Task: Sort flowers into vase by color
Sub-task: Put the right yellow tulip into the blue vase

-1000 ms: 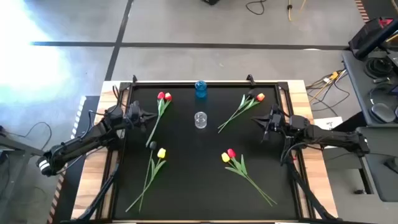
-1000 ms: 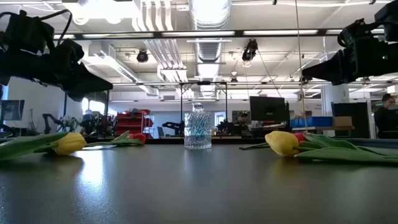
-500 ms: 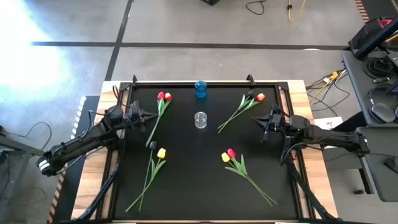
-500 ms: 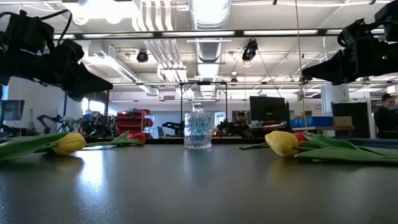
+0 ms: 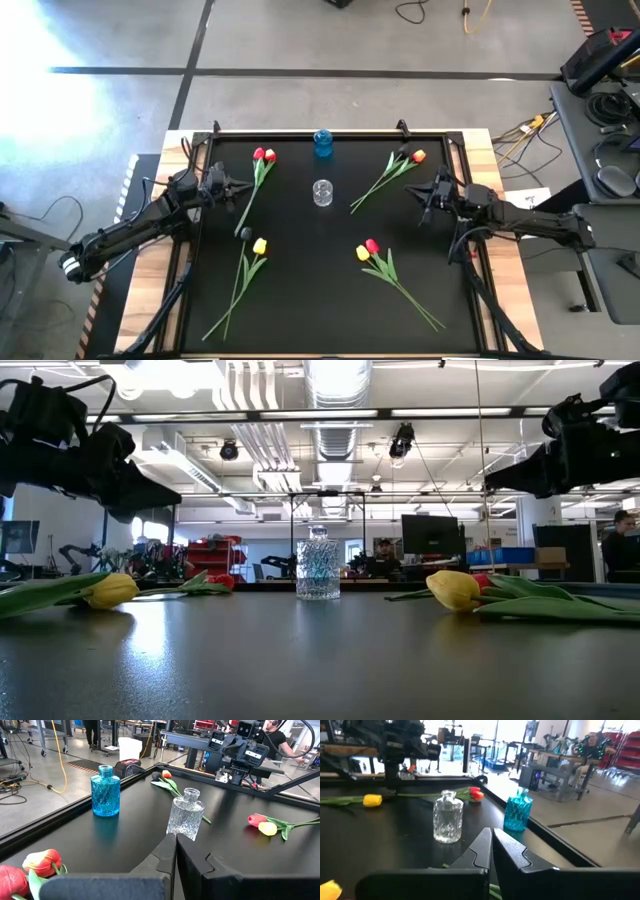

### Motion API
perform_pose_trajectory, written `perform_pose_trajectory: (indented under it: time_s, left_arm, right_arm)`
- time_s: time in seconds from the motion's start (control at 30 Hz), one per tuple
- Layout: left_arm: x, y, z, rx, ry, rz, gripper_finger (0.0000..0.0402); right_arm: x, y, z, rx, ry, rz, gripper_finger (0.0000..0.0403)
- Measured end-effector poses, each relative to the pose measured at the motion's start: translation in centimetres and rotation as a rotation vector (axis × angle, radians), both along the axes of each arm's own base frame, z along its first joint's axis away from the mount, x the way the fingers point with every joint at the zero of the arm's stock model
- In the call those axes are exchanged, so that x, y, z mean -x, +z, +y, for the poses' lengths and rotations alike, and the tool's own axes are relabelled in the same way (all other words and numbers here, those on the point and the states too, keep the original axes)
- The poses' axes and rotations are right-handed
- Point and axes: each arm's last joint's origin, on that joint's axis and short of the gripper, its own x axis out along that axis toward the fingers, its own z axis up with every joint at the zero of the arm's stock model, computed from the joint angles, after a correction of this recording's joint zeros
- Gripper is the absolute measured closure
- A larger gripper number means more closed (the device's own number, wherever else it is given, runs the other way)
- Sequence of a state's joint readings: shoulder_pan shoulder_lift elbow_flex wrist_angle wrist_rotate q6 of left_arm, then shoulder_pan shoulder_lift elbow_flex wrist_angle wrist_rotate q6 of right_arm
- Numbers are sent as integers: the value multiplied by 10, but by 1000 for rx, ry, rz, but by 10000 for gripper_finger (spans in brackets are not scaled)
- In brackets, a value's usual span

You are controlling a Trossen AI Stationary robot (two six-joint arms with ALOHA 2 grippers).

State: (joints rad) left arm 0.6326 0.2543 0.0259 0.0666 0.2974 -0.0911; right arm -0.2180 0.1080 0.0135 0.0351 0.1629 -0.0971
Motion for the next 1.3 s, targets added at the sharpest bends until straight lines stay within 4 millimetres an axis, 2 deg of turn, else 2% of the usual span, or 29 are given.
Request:
perform_pose_trajectory:
  time_s: [0.97,1.2,1.3]
  left_arm:
    - [0,0,0,2,0,2,402]
    - [0,0,0,1,0,2,402]
    - [0,0,0,2,0,2,402]
  right_arm:
    - [0,0,0,-2,4,-4,394]
    - [-1,11,0,-217,15,-208,394]
    - [-3,16,3,-267,139,-253,394]
